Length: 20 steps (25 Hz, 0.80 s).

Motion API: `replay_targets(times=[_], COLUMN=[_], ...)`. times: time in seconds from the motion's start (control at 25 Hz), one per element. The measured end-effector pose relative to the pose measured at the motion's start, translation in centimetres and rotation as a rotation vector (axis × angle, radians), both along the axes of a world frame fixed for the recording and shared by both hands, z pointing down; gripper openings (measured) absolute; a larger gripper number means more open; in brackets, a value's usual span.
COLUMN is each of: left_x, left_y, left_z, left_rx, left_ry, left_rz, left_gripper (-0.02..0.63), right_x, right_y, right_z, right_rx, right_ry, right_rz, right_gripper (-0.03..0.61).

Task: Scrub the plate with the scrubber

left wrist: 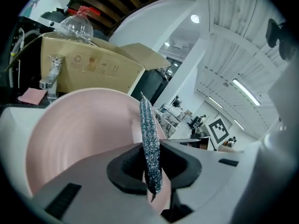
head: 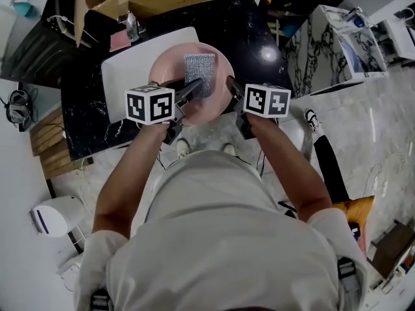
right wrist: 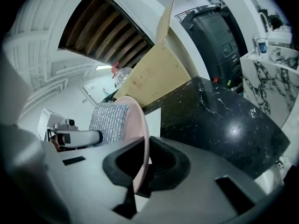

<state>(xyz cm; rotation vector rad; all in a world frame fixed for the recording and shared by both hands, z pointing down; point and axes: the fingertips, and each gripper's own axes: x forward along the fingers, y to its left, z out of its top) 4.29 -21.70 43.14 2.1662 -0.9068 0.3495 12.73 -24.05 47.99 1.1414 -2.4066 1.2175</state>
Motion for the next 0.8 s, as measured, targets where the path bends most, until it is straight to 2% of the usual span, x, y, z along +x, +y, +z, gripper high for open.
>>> replay_targets(times=[0.12,0.28,0.56,0.8], left_x=[1.7,1.4,-2.3,-6.8], left_y=[0.0,0.2,0.6,0.9], left_z=[0.9,1.7,2.0,2.5], left_rx=[-0.023,-0.040,-0.043,-0.035], left_ry=[0.013,-0.004,-0.046,-0.123], left_rz=[0.016,0.009,-0.049,-0.119], left_gripper=[0.069,0.069,0.069,0.069], right_x=[-0.1,0.5,0.8,1.4], right_y=[0.3,0.5,1.0,1.1], right_z=[-0.3,-0.7,-0.4,0.2], right_rx=[0.009,0.016,0.020,0.005], right_ry=[-0.001,-0.007,-0.001,-0.003], right_rz=[-0.003,0.003,-0.002,0.009], right_gripper=[0.021,0.020,0.023,0.025])
